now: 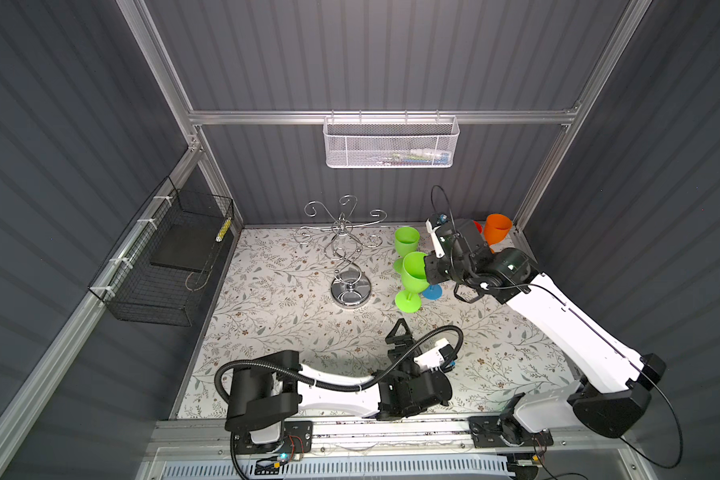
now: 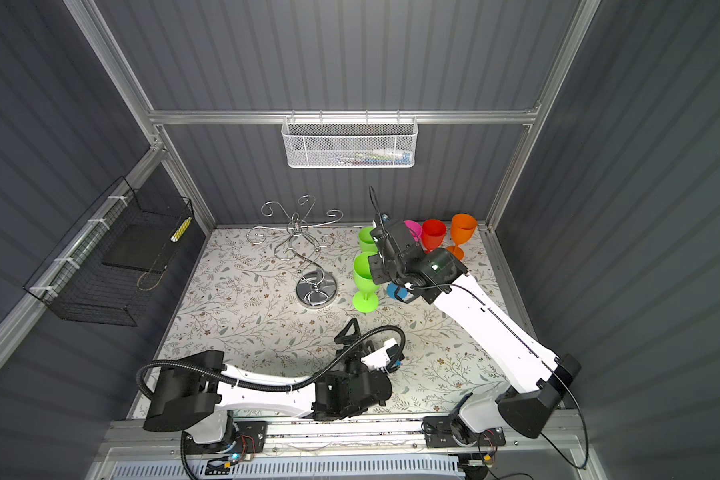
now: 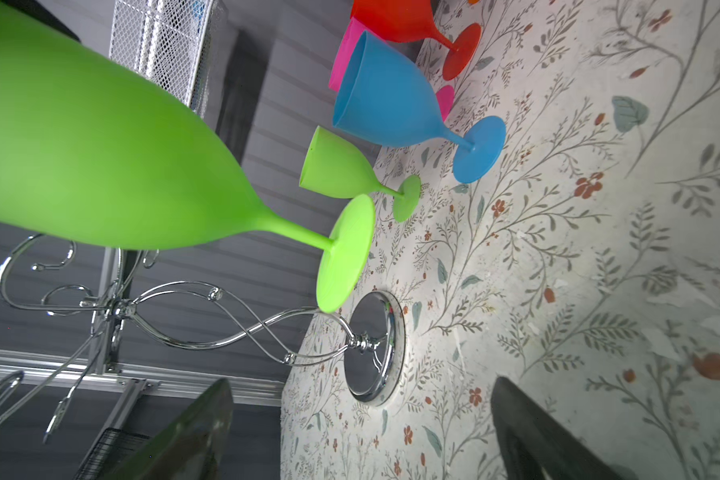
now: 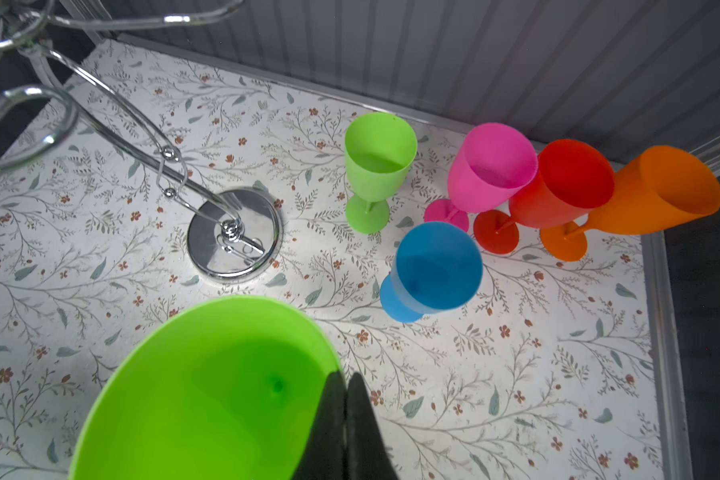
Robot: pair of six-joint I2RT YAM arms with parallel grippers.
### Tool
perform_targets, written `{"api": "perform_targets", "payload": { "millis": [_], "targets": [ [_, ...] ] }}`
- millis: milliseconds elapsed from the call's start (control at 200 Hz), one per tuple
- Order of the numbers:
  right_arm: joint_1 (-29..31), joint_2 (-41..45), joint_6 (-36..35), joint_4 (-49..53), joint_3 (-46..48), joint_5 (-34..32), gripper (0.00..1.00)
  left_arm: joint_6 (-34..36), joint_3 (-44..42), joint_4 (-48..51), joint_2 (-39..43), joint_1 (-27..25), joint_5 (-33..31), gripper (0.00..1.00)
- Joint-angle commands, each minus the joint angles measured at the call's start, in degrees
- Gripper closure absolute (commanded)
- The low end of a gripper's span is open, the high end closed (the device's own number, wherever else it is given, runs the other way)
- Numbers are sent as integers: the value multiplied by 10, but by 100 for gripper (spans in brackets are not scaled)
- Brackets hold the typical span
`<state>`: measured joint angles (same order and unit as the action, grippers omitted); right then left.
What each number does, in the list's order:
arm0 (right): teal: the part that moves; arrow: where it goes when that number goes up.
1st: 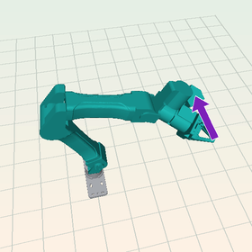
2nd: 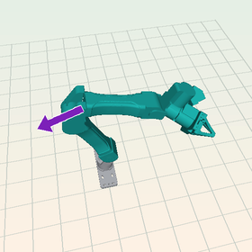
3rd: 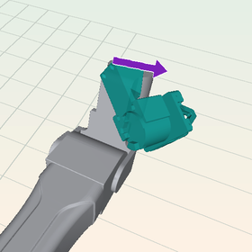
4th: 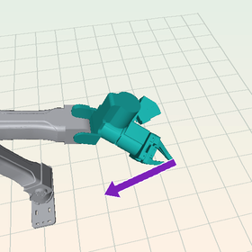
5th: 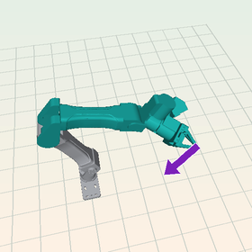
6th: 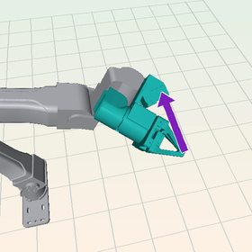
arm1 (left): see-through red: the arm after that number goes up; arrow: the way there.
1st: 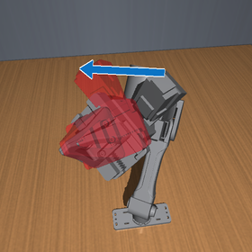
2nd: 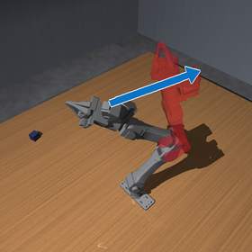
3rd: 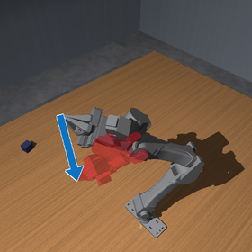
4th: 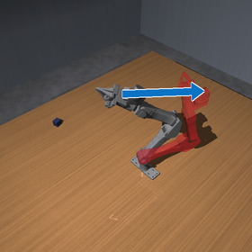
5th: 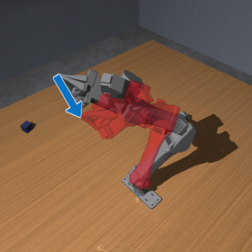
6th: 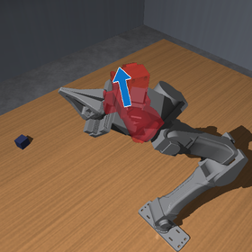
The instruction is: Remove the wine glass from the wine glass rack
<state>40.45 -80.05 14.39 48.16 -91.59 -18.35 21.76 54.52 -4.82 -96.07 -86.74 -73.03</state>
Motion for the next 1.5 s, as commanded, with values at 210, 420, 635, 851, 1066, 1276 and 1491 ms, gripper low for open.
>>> {"api": "perform_targets", "payload": {
  "millis": [210, 420, 635, 851, 1066, 1276, 1491],
  "targets": [
    [-33, 17, -36, -179, 90, 11, 100, -236, -54, 141, 77, -38, 84, 2],
    [-36, -12, -53, -231, 123, -2, 100, -324, -89, 159, 111, -80, 88, 2],
    [-37, -41, -69, -304, 167, -24, 100, -401, -131, 173, 178, -119, 70, 2],
    [-38, -54, -92, -383, 227, -54, 100, -440, -162, 169, 238, -142, 62, 2],
    [-46, -58, -85, -430, 266, -48, 100, -456, -166, 175, 256, -147, 64, 2],
    [-46, -72, -77, -429, 269, -33, 100, -468, -174, 175, 283, -149, 59, 2],
    [-47, -76, -71, -419, 278, -23, 100, -474, -188, 182, 333, -151, 56, 2]
  ]
}}
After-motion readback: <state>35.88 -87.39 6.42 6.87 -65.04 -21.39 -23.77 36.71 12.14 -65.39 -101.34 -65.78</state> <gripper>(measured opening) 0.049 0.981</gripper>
